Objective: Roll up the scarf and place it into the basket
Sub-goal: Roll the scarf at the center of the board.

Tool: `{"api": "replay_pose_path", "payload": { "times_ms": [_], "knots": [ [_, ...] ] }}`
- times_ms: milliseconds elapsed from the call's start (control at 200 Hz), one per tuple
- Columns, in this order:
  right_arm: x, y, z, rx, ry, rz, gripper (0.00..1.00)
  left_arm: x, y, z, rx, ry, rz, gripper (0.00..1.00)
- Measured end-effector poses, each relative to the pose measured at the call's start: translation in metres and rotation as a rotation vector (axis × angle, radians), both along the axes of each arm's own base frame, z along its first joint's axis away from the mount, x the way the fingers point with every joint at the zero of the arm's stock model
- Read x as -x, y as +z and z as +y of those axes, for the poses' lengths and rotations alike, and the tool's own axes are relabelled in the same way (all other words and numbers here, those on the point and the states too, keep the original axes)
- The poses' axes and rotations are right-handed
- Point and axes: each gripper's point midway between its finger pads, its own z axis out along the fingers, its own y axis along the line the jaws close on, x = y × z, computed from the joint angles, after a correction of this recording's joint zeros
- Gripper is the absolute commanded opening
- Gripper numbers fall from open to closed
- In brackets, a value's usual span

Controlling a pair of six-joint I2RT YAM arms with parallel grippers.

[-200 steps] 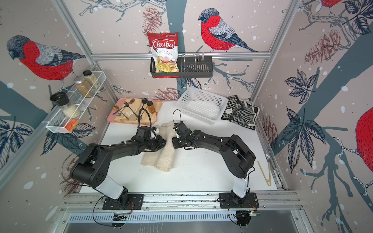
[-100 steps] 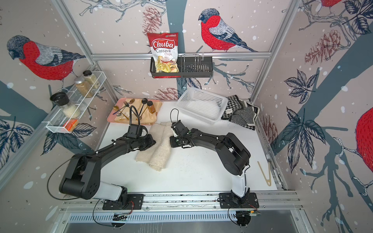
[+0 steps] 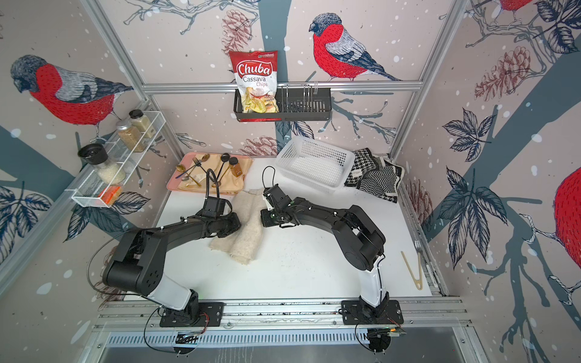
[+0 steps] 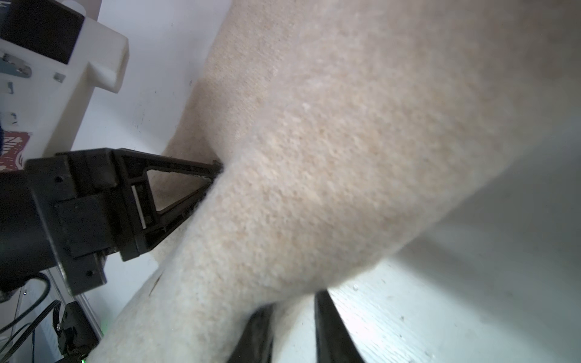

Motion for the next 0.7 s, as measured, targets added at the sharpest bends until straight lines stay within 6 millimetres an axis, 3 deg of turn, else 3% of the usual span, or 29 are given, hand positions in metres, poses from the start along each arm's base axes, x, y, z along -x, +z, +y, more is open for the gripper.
{"api": "replay_pose_path", "payload": {
  "times_ms": [700],
  "knots": [
    [-0.007, -0.001, 0.063, -0.047, 0.127, -0.025, 0.26, -0.002, -0.001, -0.011, 0.073, -0.012, -0.032, 0.1]
  ]
}}
